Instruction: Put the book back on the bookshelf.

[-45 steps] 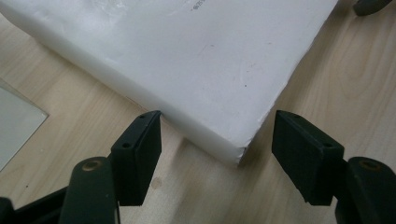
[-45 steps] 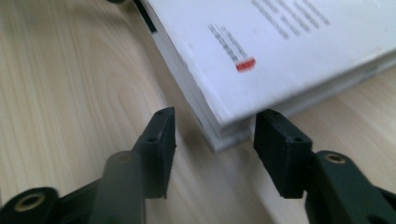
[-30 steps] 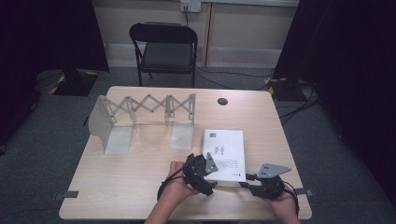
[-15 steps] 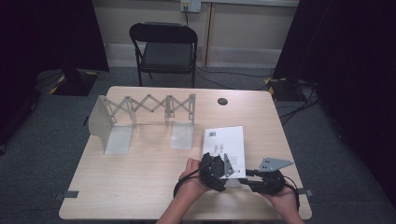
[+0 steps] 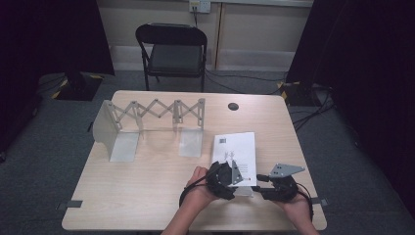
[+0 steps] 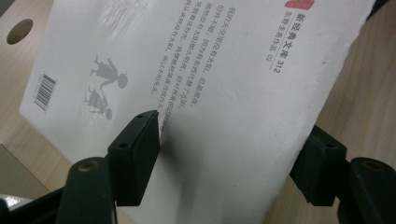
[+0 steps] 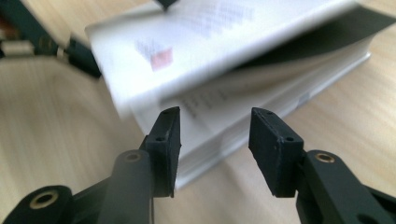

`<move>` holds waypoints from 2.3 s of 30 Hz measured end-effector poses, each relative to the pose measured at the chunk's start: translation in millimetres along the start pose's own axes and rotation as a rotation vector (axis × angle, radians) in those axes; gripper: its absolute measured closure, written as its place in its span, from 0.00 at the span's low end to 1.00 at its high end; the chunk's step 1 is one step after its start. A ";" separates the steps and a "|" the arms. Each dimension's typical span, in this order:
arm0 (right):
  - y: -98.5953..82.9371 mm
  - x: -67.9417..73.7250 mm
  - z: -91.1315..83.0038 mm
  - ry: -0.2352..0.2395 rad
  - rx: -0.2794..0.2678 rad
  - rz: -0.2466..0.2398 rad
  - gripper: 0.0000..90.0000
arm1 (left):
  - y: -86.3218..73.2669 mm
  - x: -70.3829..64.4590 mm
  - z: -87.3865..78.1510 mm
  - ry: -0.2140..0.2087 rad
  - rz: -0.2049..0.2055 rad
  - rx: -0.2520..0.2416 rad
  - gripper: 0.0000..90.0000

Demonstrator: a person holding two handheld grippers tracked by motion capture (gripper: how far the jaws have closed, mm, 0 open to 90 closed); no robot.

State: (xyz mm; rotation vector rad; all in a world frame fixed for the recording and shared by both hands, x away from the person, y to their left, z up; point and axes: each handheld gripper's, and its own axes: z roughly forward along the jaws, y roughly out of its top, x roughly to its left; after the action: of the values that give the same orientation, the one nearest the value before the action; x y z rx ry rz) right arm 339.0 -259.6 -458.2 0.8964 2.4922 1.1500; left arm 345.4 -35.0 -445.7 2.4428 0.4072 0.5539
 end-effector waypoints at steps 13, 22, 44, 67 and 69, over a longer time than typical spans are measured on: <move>18.7 7.3 -1.3 0.019 -0.030 -0.036 0.62 | 3.2 3.3 11.6 0.071 0.041 0.020 0.22; 15.9 5.1 -1.0 0.041 -0.046 -0.010 0.58 | 2.3 -3.9 6.0 0.104 0.182 -0.042 0.41; -35.9 -21.1 8.5 -0.020 0.057 -0.099 0.34 | 35.7 22.0 -35.6 0.170 0.126 0.014 0.73; -3.8 9.9 15.1 -0.234 -0.081 -0.335 0.33 | 62.1 23.1 -57.1 0.085 0.095 0.072 0.74; -1.7 13.8 11.7 -0.263 -0.096 -0.381 0.33 | 64.2 23.0 -59.4 0.081 0.100 0.076 0.74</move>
State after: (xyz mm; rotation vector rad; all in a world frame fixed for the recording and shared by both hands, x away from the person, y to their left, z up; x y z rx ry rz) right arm 333.0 -244.8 -466.8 0.4810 2.2433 0.9459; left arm 347.3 -46.8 -356.1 2.5304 0.3468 0.6933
